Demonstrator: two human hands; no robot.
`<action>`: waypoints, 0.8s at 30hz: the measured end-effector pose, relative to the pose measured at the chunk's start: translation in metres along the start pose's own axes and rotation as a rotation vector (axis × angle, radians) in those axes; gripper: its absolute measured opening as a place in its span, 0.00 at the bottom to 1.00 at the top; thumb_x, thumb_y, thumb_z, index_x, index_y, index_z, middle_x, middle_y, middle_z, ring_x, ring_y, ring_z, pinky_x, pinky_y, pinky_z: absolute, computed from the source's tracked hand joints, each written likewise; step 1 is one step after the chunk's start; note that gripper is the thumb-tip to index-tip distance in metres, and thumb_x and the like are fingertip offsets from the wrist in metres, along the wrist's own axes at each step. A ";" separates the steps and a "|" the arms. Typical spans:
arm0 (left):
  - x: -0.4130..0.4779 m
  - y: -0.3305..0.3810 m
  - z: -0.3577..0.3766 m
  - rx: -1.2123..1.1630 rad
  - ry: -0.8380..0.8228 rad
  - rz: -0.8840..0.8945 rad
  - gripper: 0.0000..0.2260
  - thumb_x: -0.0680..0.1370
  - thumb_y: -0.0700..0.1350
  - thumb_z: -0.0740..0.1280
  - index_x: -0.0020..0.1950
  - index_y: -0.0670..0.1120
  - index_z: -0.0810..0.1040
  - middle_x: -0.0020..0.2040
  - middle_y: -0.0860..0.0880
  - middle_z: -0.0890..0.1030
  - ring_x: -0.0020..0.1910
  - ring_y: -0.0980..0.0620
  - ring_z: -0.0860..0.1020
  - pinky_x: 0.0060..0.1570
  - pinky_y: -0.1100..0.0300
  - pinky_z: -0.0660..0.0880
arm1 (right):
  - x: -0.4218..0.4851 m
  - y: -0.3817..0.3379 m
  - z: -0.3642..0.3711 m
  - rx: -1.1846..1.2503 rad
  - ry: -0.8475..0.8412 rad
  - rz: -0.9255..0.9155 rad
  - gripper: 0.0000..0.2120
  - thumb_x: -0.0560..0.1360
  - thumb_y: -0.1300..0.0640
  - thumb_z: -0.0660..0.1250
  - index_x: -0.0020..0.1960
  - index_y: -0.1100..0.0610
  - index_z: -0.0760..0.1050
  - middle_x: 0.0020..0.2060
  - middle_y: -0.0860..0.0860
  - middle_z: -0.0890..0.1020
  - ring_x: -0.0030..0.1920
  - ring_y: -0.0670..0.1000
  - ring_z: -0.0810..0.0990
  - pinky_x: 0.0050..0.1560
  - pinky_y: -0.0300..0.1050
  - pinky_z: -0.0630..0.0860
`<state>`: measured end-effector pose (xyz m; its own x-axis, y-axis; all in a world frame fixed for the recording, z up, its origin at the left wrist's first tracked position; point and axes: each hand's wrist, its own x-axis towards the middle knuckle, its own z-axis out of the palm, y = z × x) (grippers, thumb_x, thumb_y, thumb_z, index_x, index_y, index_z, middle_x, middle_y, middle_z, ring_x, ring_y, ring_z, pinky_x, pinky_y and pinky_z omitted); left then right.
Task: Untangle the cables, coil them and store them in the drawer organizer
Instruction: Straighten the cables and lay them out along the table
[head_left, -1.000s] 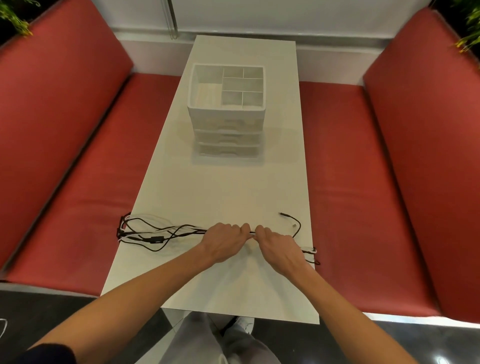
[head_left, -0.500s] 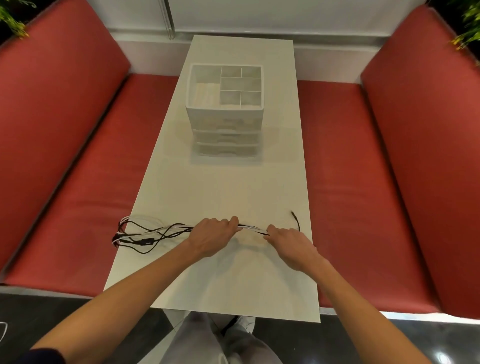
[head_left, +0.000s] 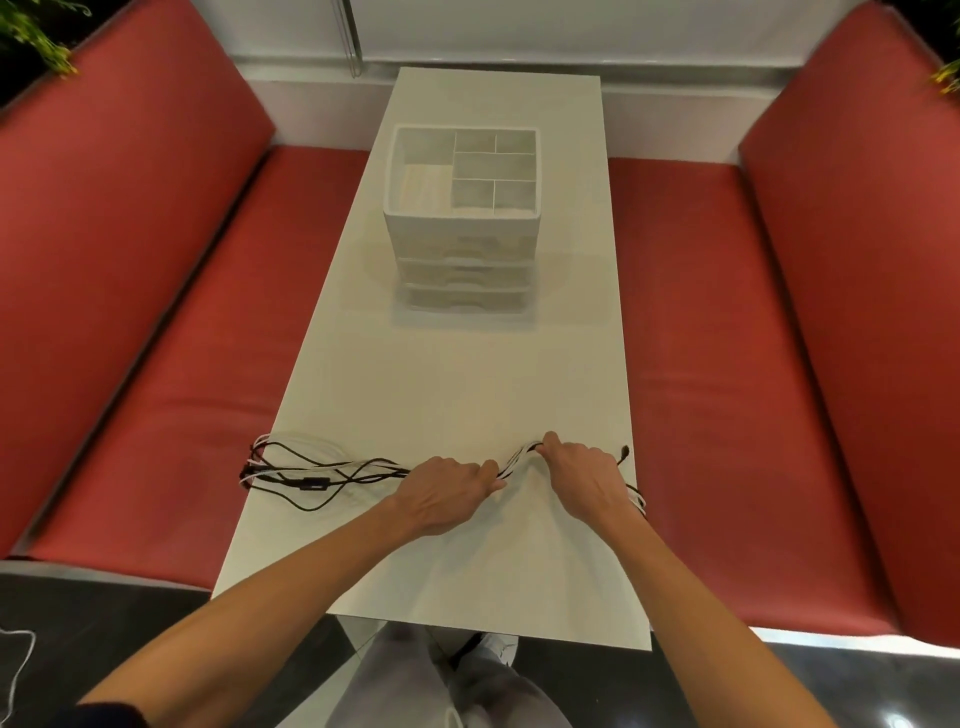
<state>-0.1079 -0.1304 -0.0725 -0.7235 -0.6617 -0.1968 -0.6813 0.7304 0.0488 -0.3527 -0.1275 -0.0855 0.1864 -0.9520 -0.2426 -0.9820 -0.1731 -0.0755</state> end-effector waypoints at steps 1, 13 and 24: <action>-0.001 -0.005 -0.002 0.001 -0.005 0.010 0.25 0.86 0.59 0.40 0.62 0.44 0.69 0.48 0.42 0.84 0.40 0.34 0.82 0.34 0.49 0.66 | 0.000 0.001 0.001 0.001 -0.001 -0.011 0.17 0.90 0.45 0.47 0.63 0.55 0.67 0.46 0.54 0.85 0.42 0.65 0.84 0.36 0.54 0.69; 0.009 -0.041 0.033 0.017 -0.029 -0.238 0.28 0.86 0.57 0.39 0.64 0.46 0.73 0.57 0.46 0.79 0.56 0.41 0.79 0.53 0.46 0.71 | -0.020 0.005 0.011 -0.100 0.075 -0.143 0.10 0.86 0.48 0.67 0.55 0.55 0.74 0.31 0.50 0.79 0.23 0.60 0.77 0.26 0.47 0.60; 0.051 0.026 -0.021 -0.414 -0.150 -0.021 0.16 0.88 0.52 0.59 0.71 0.43 0.66 0.63 0.40 0.79 0.61 0.38 0.78 0.58 0.48 0.74 | -0.026 0.022 -0.012 0.075 0.033 -0.244 0.09 0.84 0.55 0.57 0.62 0.57 0.69 0.34 0.51 0.80 0.24 0.58 0.79 0.23 0.45 0.61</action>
<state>-0.1652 -0.1484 -0.0610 -0.7054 -0.6218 -0.3402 -0.7052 0.5672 0.4254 -0.3798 -0.1094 -0.0689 0.4150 -0.8924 -0.1772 -0.9030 -0.3803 -0.1999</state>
